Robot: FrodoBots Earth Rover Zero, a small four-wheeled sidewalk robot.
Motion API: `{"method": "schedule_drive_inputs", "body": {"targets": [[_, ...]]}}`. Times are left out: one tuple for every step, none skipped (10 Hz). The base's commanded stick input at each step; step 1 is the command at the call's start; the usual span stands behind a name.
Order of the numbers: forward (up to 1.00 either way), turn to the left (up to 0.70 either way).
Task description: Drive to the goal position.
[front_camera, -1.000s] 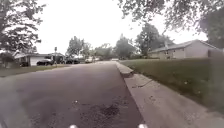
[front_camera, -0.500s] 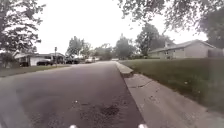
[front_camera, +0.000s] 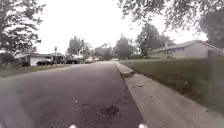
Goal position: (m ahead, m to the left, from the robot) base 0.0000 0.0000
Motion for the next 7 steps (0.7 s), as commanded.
{"method": "schedule_drive_inputs", "body": {"targets": [[0.07,0.0],[0.07,0.0],[0.07,0.0],[0.07,0.0],[0.07,0.0],[0.07,0.0],[0.07,0.0]]}}
